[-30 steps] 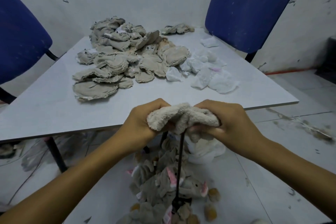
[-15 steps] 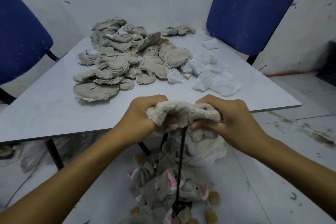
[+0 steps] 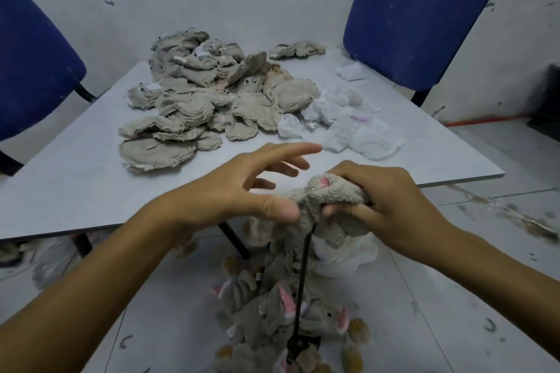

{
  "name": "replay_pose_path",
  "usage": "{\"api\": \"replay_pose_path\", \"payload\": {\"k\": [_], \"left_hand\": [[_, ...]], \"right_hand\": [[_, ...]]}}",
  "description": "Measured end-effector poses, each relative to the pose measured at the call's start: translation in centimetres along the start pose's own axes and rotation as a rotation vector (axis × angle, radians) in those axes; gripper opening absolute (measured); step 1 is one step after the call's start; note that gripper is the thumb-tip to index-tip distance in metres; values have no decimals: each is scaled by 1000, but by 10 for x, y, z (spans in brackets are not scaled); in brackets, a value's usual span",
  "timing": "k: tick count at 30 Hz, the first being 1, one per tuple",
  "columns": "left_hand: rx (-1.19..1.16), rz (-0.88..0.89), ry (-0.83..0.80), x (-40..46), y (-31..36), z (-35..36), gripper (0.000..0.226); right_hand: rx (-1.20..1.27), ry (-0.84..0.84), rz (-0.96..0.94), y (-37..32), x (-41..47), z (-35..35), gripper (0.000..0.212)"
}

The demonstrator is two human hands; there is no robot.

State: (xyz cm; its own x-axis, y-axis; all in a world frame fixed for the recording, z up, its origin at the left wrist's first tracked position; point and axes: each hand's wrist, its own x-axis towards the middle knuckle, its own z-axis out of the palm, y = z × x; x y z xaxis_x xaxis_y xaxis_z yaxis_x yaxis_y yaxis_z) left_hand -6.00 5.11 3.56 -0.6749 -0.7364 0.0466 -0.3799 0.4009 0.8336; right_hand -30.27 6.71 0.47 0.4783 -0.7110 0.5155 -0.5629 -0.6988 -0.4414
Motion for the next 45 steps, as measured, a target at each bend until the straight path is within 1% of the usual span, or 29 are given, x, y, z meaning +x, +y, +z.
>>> {"api": "replay_pose_path", "payload": {"k": [2,4,5,6,9,11,14,15,17,19,20,21,22,24,25,26,28,30,31,32,33,34,36,38,39,40,43,44,45], "left_hand": [[188,98,147,5,5,12,59],[312,219,288,10,1,28,33],[360,250,336,11,-3,35,19],[399,249,355,10,-10,39,11],[459,180,324,9,-27,42,21],[493,201,308,9,-30,39,24],[497,207,321,7,-27,37,41],[445,213,334,7,-26,38,41],[223,246,407,6,-22,42,41],[-40,269,516,8,-19,43,32],[-110,269,536,8,-19,43,27],[-100,253,509,7,-20,43,22],[-24,203,436,6,-23,44,20],[209,66,260,5,-29,47,24],[271,37,212,5,-31,48,21],[266,27,196,4,-32,48,19],[152,43,228,2,-28,46,31],[-34,121,337,2,-22,43,27],[-98,174,420,2,-19,42,22],[-118,221,492,2,-16,42,17],[-95,247,521,3,-14,41,14],[-37,243,507,4,-14,40,13],[117,154,403,6,-17,40,15],[153,83,315,6,-22,40,12],[136,82,316,5,-25,39,12],[95,87,327,5,-27,37,11],[-141,70,289,-1,-28,27,14],[-150,43,236,-2,-28,25,20],[-85,8,188,-3,-29,26,25]], "right_hand": [[-21,1,-39,-1,-2,5,29],[-42,2,-38,1,-4,11,25],[-42,-9,-15,4,-4,14,26],[-20,-35,17,5,-7,20,24],[100,-115,68,5,-11,37,12],[94,-159,54,7,-9,39,15],[108,-180,102,10,-8,32,21],[146,-134,120,9,-9,28,21],[227,58,101,4,-11,22,20],[261,287,44,-2,-6,14,26],[282,347,24,-4,-1,10,29],[297,358,8,-7,3,7,32],[305,312,6,-9,6,7,36],[296,122,49,-8,4,15,39],[294,45,85,-7,1,21,39],[305,11,118,-4,-2,24,40],[342,38,136,1,-5,26,41],[372,108,127,4,-7,23,38],[390,160,119,4,-7,22,32],[389,218,105,4,-7,22,24],[358,261,80,5,-7,21,18],[302,261,53,6,-7,21,16],[226,114,47,8,-7,25,18],[245,-100,112,11,-11,30,22],[262,-150,141,13,-14,31,21],[293,-132,165,15,-15,31,20],[388,135,142,12,-10,20,27],[395,196,99,9,-6,17,29],[392,219,63,6,-2,15,30]]}}
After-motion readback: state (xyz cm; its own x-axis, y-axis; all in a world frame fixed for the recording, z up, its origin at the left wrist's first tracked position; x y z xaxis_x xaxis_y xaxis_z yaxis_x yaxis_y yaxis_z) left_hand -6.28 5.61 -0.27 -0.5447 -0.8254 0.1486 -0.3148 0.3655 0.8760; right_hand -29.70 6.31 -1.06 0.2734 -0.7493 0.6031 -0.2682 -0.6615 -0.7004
